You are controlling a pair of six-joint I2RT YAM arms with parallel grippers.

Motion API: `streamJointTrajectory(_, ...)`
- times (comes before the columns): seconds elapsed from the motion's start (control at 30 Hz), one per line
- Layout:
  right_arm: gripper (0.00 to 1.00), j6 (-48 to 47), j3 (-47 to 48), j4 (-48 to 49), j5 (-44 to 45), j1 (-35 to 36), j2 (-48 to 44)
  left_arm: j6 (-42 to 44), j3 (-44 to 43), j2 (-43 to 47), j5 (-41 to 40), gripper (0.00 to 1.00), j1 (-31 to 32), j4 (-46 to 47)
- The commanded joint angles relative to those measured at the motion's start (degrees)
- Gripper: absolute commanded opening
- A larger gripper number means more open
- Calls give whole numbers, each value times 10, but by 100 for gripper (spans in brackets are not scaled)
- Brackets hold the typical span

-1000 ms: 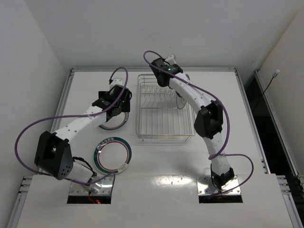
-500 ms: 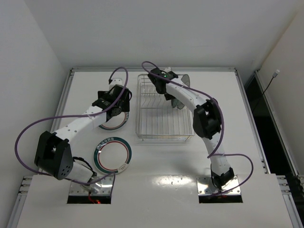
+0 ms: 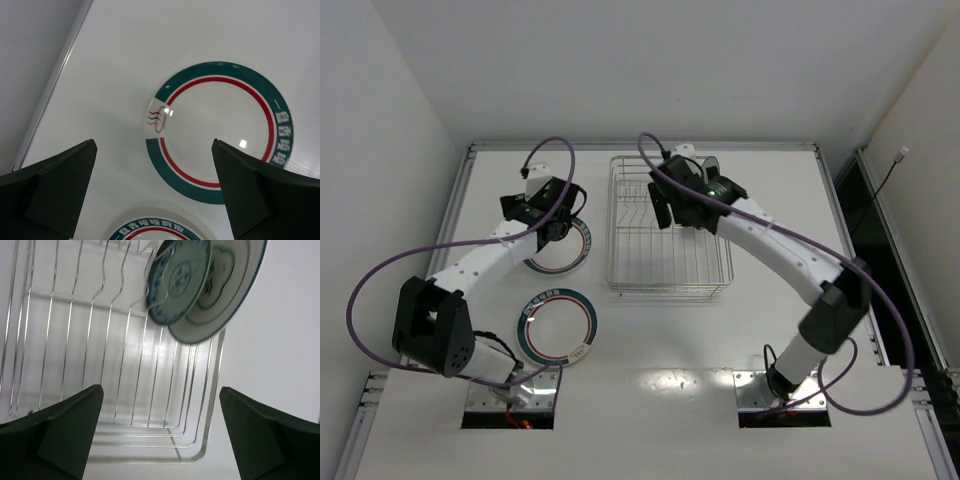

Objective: Load the plates into the dish rack

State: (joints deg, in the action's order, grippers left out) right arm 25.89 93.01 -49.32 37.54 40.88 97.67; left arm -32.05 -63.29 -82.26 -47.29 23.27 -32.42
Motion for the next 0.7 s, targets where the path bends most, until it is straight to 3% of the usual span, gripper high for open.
streamJointTrajectory(0.0, 100, 24, -134, 105, -112, -7, -83, -26, -12, 17, -14, 100, -38, 3)
streamJointTrajectory(0.1, 100, 24, -295, 192, -169, 5, -171, -26, -27, -5, 60, 100, -90, 10)
streamJointTrajectory(0.2, 100, 15, -350, 215, -159, 28, -222, -34, -66, -39, 161, 100, -136, 4)
streamJointTrajectory(0.33, 100, -1, -384, 252, -142, 40, -249, -77, -90, -89, 295, 100, -245, 31)
streamJointTrajectory(0.37, 100, -1, -390, 260, -149, 40, -249, -85, -96, -105, 377, 100, -267, 39)
streamJointTrajectory(0.43, 100, -1, -390, 260, -149, 40, -227, -101, -82, -147, 459, 100, -323, 86)
streamJointTrajectory(0.47, 100, -7, -376, 252, -143, 40, -218, -107, -67, -156, 533, 96, -337, 115)
streamJointTrajectory(0.67, 100, -12, -370, 252, -137, 52, -188, -124, 16, -168, 642, 94, -370, 227)
